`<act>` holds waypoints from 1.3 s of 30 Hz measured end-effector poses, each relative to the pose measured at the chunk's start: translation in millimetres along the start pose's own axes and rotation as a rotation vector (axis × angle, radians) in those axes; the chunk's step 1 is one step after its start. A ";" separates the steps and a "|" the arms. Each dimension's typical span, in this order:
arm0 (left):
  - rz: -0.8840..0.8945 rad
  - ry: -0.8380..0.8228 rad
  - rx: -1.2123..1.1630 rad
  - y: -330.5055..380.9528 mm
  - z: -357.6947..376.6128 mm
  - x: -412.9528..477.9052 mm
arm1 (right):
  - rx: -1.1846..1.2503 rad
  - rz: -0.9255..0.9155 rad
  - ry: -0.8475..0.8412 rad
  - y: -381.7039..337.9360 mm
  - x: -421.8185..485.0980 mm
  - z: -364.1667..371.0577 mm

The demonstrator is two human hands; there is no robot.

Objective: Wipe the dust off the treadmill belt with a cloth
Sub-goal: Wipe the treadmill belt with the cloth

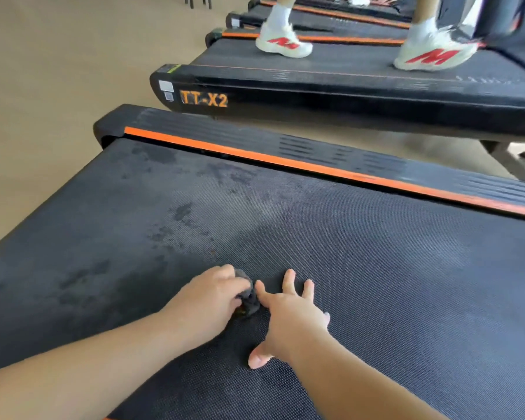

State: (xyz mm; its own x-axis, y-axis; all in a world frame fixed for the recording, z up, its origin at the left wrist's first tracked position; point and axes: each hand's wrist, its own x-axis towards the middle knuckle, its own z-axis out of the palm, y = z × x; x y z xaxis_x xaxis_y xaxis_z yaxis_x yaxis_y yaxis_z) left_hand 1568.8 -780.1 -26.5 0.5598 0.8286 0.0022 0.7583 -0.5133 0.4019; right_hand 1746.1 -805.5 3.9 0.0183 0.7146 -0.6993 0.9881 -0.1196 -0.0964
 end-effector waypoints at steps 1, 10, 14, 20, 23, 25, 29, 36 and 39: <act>0.014 0.010 0.052 -12.6 -2.3 4.4 | 0.001 0.002 -0.012 0.4 0.8 -0.5; -0.080 0.110 -0.025 2.9 3.7 7.6 | -0.030 0.001 -0.018 0.6 1.7 -2.5; 0.044 0.088 0.058 -32.9 -9.3 10.1 | -0.028 0.004 -0.011 1.1 0.2 -2.8; -0.323 0.211 0.084 -46.9 -22.1 -0.3 | -0.026 0.032 -0.029 -0.3 -1.7 -5.8; -0.039 0.020 -0.074 2.9 -7.7 -26.4 | -0.025 0.039 -0.008 -1.9 -2.5 -4.4; 0.031 -0.001 -0.028 -8.7 -15.1 -24.9 | -0.020 0.041 -0.005 -2.3 -3.1 -4.2; -0.286 0.156 0.138 -66.9 -33.5 -9.7 | -0.007 0.030 0.013 -1.3 -5.4 -3.6; 0.019 -0.026 -0.046 5.8 -12.1 -28.9 | -0.021 0.017 0.031 -2.1 -8.4 -4.1; -0.127 0.095 0.052 -42.4 -28.0 -11.7 | -0.030 0.014 0.024 -2.1 -7.8 -4.4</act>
State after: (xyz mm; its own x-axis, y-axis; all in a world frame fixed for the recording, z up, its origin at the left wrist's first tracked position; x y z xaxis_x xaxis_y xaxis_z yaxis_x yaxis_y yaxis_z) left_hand 1520.8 -761.8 -18.0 0.4262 0.9036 0.0419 0.8385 -0.4121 0.3565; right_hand 1744.6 -807.7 12.7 0.0356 0.7293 -0.6832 0.9919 -0.1093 -0.0650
